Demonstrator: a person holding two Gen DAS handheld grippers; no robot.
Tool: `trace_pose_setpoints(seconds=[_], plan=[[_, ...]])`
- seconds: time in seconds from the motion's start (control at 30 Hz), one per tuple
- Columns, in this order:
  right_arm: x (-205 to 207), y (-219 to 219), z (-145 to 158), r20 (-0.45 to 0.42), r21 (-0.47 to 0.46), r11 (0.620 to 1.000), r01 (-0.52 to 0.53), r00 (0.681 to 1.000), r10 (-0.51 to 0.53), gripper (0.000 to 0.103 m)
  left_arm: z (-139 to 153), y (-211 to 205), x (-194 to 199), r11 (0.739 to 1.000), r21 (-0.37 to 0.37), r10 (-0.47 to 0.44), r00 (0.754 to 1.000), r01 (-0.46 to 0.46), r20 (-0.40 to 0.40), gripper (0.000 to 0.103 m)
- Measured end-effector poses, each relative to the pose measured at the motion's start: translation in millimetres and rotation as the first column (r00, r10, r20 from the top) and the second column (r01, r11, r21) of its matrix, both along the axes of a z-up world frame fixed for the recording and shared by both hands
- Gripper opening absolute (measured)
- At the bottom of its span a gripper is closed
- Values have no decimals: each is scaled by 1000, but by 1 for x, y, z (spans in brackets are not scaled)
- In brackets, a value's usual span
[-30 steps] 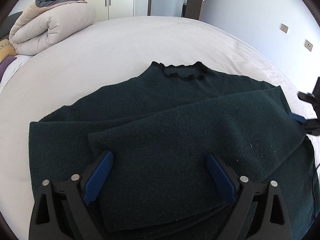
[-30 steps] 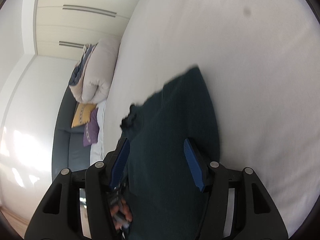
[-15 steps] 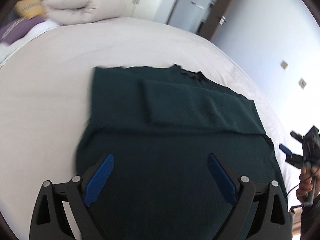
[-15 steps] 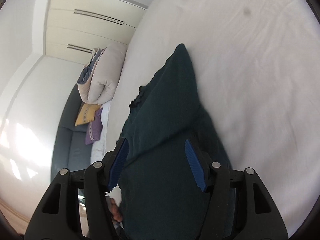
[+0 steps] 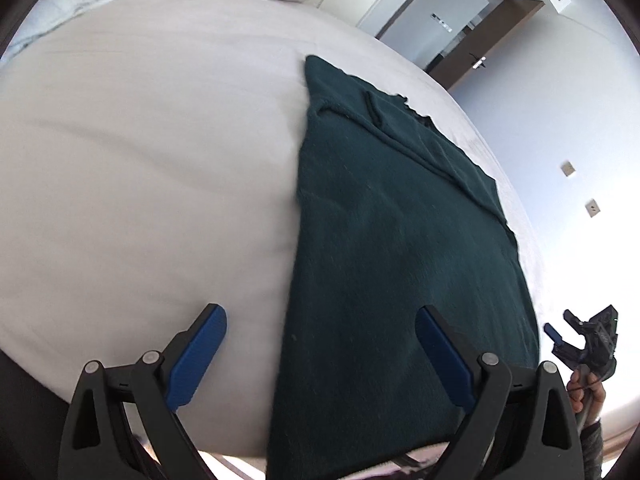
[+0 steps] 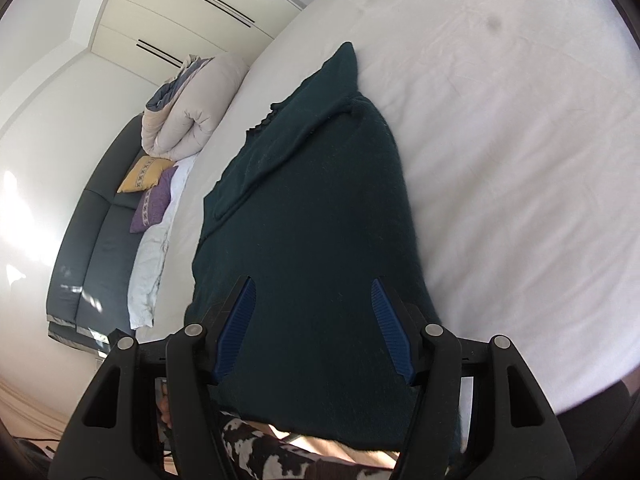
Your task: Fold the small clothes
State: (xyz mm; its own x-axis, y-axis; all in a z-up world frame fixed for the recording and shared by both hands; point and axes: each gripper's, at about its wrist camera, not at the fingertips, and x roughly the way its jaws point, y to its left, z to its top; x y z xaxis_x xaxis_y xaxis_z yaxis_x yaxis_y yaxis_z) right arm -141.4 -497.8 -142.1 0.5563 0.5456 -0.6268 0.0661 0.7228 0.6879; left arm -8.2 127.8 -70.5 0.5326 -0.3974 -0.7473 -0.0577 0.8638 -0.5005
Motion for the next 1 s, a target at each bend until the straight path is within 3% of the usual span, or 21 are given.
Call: trace_pose_setpoints(seconds=[0.17,0.5,0.67,0.83,1.0], plan=[[-30,-20,-4,-26,5,1000,9,1000,-8,59,-5,0,-15,998,-40,-56,998,55,-34,93],[-41,-27,-15,-68,31,999,-16,997,18,59,-8,-9,-12,980,-87,-185,980,179,-73,90],[-38,-34,-14,-77,42,999,-13,997,16,59,-10,-3,-8,969,-133,-221,970,206,-103,77],[-41,-44,-13,-90,40,999,-16,996,20,59,-17,10,-7,960,-201,-225,965,196,-135,55],[-41,-52,-13,-103,41,999,-16,994,20,59,-19,7,-9,949,-232,-251,955,212,-155,52]])
